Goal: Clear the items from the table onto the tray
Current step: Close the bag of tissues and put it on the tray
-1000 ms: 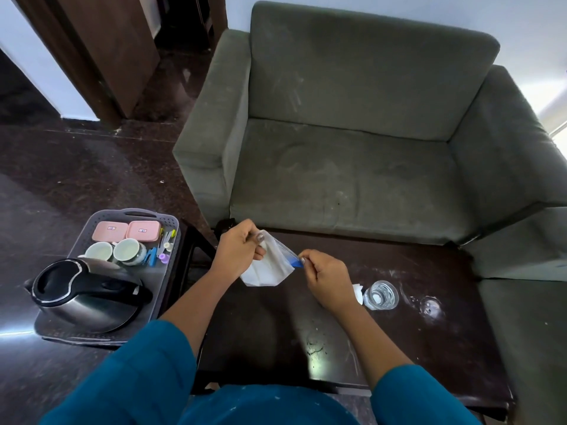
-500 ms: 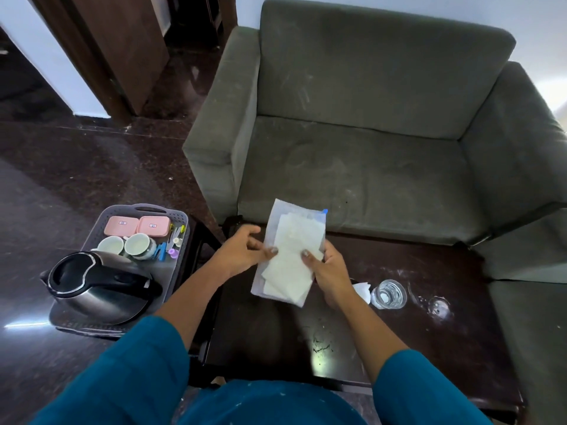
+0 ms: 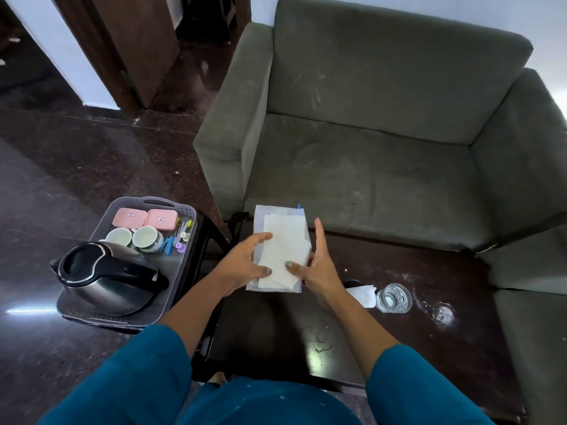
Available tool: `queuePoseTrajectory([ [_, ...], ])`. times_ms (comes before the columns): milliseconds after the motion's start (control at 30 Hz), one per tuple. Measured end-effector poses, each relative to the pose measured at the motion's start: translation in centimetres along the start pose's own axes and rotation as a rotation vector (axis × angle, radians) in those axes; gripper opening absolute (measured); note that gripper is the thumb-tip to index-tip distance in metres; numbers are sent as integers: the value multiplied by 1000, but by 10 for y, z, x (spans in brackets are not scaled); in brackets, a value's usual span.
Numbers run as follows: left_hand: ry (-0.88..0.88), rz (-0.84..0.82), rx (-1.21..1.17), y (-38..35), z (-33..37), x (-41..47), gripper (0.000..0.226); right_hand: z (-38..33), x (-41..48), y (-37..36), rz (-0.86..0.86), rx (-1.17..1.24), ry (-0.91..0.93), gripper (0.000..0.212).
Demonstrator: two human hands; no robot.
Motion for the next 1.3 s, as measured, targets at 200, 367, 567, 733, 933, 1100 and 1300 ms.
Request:
queuePoseTrajectory([
  [200, -86, 101, 24, 25, 2, -3, 64, 1, 6, -22, -71, -215, -48, 73],
  [367, -40, 385, 259, 71, -14, -9, 28, 13, 18, -50, -133, -244, -124, 90],
  [567, 61, 419, 199, 113, -47, -17, 29, 16, 49, -84, -46, -595, -19, 61],
  [733, 126, 390, 207, 158, -67, -24, 48, 19, 85, -130, -30, -768, 88, 43],
  [933, 31, 456, -302, 224, -69, -20, 22, 16, 142, -196, -6, -759, 204, 63],
  [1100, 215, 635, -761, 262, -113, -1, 30, 26, 198, -254, -39, -870, 224, 38],
  [1300, 396, 829, -857, 290, -154, 19, 39, 67, 257, -293, -77, -1070, 188, 27],
])
Point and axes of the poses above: each hand's wrist, its own x-axis towards the middle knuckle, its own y-axis out of the back of the hand, z = x × y, the point moved 10 cm from there along x, towards the middle knuckle, and after that the axes turned 1 degree about -z, right-handed, at the moved point
